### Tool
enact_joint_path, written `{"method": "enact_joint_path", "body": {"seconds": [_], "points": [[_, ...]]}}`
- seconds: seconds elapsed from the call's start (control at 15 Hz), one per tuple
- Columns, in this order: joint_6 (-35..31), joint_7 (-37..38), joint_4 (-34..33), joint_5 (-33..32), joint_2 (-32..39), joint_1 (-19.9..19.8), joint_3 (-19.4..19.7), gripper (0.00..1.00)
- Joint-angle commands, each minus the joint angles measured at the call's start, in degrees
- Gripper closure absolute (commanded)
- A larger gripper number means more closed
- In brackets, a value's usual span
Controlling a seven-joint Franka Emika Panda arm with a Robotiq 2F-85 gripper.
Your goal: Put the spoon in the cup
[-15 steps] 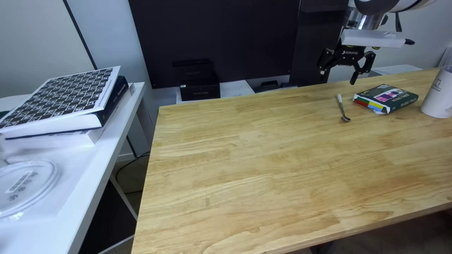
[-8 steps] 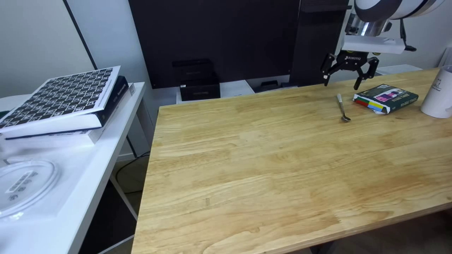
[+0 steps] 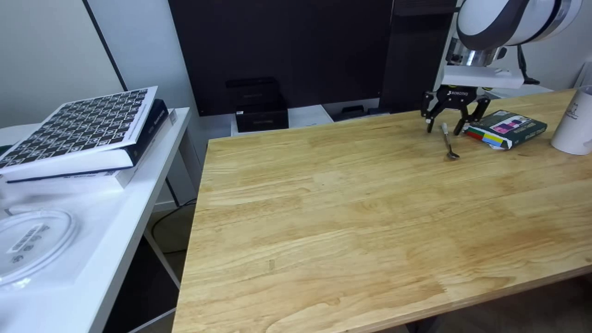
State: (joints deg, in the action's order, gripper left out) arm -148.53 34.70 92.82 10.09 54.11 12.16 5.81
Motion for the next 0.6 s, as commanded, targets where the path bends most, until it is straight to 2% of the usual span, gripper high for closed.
{"method": "enact_joint_path", "body": {"seconds": [0.0, 0.33, 0.53], "points": [[0.7, 2.7, -1.2, 0.0, 0.8, 0.9, 0.5, 0.66], [3.5, 3.5, -2.4, -0.8, -1.1, 0.8, 1.9, 0.99], [6.2, 3.9, -4.0, -1.6, -2.9, 0.8, 3.0, 0.97]]}}
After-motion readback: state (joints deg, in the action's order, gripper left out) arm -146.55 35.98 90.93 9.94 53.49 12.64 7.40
